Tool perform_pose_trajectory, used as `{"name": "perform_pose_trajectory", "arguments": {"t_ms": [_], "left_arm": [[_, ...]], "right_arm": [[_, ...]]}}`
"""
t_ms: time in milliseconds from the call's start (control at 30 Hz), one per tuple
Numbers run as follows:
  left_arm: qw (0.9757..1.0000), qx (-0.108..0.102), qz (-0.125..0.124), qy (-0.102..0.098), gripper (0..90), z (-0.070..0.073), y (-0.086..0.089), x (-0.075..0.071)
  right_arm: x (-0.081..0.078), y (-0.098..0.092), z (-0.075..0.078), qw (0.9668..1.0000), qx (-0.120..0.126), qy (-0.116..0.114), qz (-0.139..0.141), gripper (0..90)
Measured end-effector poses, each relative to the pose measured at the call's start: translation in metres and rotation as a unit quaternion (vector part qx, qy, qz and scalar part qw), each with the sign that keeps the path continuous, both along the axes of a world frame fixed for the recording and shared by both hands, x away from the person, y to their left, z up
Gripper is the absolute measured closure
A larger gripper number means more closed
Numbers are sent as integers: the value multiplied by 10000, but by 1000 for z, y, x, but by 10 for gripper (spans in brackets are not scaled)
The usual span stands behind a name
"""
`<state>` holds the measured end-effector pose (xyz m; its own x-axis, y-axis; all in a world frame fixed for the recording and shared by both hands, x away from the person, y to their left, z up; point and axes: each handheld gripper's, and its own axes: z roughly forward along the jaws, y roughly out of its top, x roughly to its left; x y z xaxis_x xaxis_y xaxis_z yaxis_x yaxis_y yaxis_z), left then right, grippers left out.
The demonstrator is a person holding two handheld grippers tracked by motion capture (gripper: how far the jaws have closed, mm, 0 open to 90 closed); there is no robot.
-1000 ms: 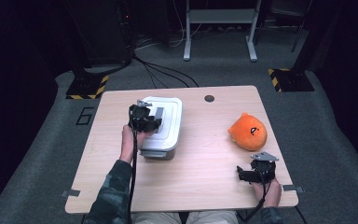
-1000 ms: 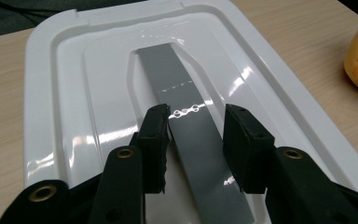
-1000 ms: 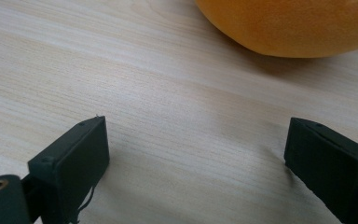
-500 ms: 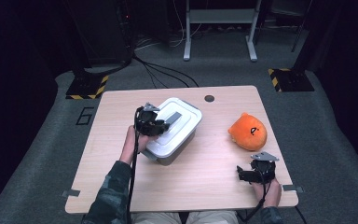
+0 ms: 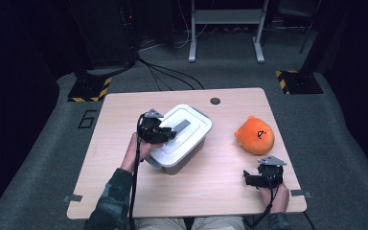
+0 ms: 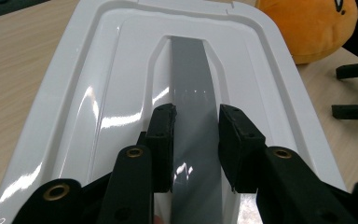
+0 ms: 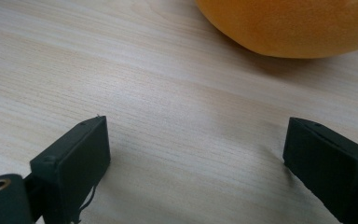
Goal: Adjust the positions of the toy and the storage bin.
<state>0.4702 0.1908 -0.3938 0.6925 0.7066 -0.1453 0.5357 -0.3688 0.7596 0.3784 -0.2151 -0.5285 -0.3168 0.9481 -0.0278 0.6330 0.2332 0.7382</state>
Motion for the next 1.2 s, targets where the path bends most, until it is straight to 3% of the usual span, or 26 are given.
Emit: {"name": "perform_pose_trajectory", "arguments": {"t_ms": [333,467,567,733,800,933,1067,1200], "left_arm": [[9986,-235,-428,189,667,-1,-9,-7],[9983,-249,-487,208,668,-1,-9,-7],[9965,-396,-642,363,670,-2,-9,-7],[9948,-411,-823,446,670,-2,-13,-10],[9951,-342,-830,409,670,-1,-15,-12],[9968,150,-765,168,663,4,-24,-18],[9948,716,-697,-185,619,7,-40,-22],[9937,855,-670,-269,578,7,-51,-21]], "right_arm": [[0,0,0,10000,-3,-3,-15,68],[0,0,0,10000,-1,-4,-14,68],[0,0,0,10000,-1,-2,-11,68],[0,0,0,10000,-26,-8,-22,68],[0,0,0,10000,-4,1,-14,68],[0,0,0,10000,-17,-9,-14,71],[0,0,0,10000,-24,-12,-21,71],[0,1,0,10000,-31,-21,-30,72]]}}
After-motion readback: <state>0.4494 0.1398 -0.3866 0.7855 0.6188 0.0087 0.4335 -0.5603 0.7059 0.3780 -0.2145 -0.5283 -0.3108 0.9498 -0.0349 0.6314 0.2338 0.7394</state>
